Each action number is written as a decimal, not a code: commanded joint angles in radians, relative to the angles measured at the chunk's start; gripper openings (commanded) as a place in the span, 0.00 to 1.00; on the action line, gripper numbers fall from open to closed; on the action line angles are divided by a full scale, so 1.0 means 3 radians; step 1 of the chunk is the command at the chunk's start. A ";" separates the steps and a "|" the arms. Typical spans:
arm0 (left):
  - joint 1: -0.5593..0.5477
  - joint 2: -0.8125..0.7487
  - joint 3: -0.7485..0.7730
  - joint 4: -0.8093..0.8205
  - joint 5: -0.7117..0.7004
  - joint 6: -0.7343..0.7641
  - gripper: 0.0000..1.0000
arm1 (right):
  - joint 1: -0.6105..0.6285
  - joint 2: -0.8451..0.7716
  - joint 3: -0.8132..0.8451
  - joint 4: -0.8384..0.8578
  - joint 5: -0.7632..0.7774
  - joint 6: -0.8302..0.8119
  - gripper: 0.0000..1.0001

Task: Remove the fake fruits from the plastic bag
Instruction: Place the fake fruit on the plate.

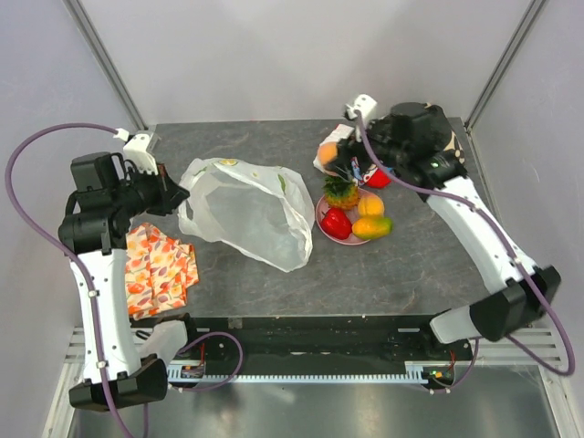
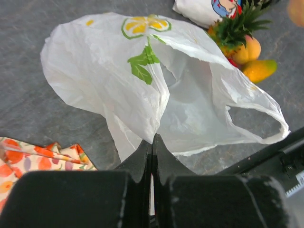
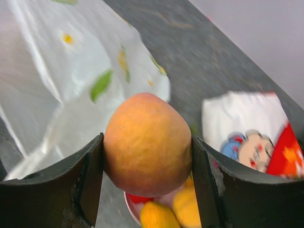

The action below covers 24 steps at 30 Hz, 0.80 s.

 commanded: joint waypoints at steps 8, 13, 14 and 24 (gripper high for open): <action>0.0137 0.0075 0.0040 0.0309 0.0012 -0.0374 0.02 | -0.1140 -0.0926 -0.1205 -0.0436 0.0257 -0.0079 0.36; 0.0173 0.0187 -0.0027 0.0365 0.0196 -0.0472 0.02 | -0.1341 -0.0900 -0.1756 -0.0227 0.0129 -0.0446 0.13; 0.0173 0.0197 -0.0037 0.0370 0.0212 -0.0477 0.01 | -0.1336 -0.0905 -0.1813 -0.0216 0.0118 -0.0538 0.04; 0.0229 0.0146 -0.0226 0.0406 0.0253 -0.0518 0.02 | -0.0958 -0.0425 -0.1727 0.0014 0.0180 -0.0963 0.00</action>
